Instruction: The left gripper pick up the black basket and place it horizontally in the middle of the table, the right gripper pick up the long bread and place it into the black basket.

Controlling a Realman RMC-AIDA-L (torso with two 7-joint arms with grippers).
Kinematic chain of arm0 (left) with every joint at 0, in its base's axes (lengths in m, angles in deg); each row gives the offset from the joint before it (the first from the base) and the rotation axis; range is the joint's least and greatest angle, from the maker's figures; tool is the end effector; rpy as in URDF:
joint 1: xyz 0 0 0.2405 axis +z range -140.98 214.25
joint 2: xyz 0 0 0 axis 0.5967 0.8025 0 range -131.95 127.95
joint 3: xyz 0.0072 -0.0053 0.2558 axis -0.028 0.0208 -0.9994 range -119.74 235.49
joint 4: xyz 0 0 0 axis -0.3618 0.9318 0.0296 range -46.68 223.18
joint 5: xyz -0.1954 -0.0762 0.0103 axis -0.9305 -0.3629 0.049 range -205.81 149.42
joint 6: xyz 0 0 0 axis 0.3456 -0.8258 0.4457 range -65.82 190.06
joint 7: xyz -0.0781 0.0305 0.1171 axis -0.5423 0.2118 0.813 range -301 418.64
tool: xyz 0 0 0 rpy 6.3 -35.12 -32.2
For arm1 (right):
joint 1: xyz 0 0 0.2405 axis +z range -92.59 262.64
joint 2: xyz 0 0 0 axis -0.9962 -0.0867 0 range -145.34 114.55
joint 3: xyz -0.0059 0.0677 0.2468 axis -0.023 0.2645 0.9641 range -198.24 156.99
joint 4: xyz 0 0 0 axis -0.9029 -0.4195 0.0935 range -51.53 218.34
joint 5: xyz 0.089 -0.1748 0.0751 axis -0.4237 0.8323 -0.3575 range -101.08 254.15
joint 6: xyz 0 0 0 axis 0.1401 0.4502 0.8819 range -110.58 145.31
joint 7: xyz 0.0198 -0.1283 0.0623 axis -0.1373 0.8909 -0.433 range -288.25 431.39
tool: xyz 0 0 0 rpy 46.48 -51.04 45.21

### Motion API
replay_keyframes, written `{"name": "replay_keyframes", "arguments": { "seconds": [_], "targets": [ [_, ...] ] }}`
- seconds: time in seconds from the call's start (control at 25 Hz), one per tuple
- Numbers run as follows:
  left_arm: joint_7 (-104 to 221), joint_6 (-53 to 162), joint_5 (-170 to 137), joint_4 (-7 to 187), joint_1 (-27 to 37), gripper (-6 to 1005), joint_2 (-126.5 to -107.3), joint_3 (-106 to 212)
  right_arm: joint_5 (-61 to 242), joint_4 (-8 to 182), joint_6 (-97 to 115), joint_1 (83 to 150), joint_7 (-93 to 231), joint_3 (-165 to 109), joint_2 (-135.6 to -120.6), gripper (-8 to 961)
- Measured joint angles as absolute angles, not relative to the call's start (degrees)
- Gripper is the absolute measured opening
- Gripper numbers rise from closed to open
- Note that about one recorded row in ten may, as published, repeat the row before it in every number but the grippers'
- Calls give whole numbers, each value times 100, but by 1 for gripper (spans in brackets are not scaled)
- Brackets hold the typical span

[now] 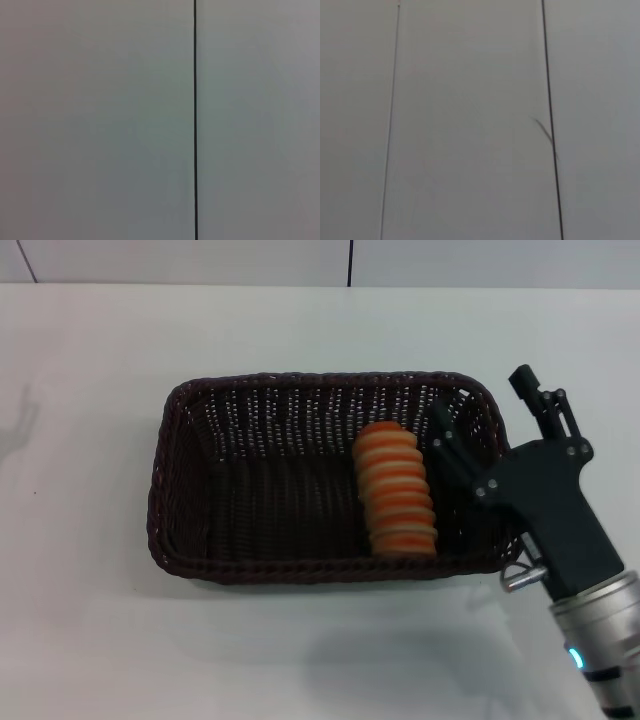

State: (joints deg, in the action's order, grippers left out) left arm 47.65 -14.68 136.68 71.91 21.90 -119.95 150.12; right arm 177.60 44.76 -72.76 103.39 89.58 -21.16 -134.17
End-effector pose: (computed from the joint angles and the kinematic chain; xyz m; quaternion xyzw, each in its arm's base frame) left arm -0.3553 0.2968 0.0683 -0.5729 -0.1797 -0.3551 0.7165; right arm 0.2205 0.2206 -0.0882 -0.7225 0.1337 0.4305 0.5242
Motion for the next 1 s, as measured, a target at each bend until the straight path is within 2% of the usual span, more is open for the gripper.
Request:
{"name": "replay_keyframes", "arguments": {
  "seconds": [0.08, 0.12, 0.28, 0.32, 0.52, 1.0],
  "targets": [
    [4774, -1469, 13668, 7191, 2194, 810, -11994, 15018, 17759, 4476, -7439, 10138, 8962, -1856, -13437, 827],
    [4787, -1464, 13668, 7193, 2197, 810, -11994, 15020, 17759, 4504, -7679, 9826, 9024, -1446, -13463, 845],
    [4801, -1447, 13670, 7199, 2214, 810, -11995, 15019, 17755, 4615, -7893, 9394, 9036, -820, -13455, 845],
    [4809, -1445, 13669, 7203, 2220, 810, -11995, 15020, 17635, 4700, -7917, 9104, 8925, -350, -13436, 845],
    [4914, -1412, 13669, 7228, 2254, 810, -11995, 14997, 16725, 5107, -8192, 8732, 8422, 43, -13466, 845],
    [5092, -1337, 13625, 7545, 2265, 810, -12034, 15040, 16117, 5552, -8543, 8506, 7837, 45, -13503, 845]
  ]
}}
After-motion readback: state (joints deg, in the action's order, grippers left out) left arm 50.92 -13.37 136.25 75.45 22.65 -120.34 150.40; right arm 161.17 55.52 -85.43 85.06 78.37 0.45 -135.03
